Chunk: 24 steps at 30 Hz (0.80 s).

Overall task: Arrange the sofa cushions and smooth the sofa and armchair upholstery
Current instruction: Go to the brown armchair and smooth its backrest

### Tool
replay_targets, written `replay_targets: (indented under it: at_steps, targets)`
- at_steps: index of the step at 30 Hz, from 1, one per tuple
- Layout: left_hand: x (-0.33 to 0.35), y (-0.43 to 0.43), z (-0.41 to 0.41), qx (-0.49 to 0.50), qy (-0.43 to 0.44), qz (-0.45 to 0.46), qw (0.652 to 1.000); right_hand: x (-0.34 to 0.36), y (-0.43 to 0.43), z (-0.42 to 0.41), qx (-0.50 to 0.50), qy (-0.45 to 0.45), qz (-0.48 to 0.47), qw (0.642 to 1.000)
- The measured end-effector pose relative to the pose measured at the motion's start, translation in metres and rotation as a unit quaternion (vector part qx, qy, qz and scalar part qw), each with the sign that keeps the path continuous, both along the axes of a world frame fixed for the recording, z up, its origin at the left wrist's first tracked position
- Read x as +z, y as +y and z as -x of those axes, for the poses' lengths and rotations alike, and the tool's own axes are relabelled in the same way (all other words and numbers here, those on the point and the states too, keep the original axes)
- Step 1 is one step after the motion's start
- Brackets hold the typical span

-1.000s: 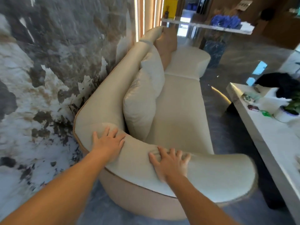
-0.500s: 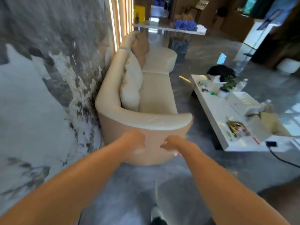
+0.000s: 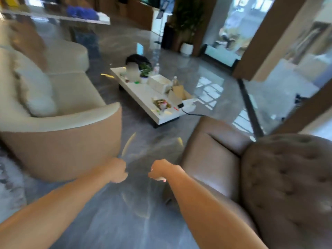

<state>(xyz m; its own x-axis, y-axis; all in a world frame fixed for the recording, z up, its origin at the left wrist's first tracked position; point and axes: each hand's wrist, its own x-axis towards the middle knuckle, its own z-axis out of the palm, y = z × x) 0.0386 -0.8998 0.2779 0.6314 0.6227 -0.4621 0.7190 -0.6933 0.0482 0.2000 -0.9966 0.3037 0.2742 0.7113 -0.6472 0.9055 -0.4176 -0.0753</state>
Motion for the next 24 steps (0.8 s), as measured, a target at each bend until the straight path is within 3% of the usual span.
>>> replay_targets:
  at_steps: [7, 14, 24]
  targets:
    - [0.003, -0.072, -0.080, -0.057, 0.009, 0.012, 0.998, 0.010, -0.105, -0.059, -0.070, -0.025, 0.022, 0.997]
    - [0.029, -0.195, -0.207, -0.159, 0.007, 0.001, 0.987, 0.027, -0.237, -0.144, -0.147, -0.032, -0.015, 0.988]
    - [0.038, -0.425, -0.430, -0.272, -0.016, -0.034, 0.962, 0.024, -0.497, -0.347, -0.303, -0.058, -0.080, 0.948]
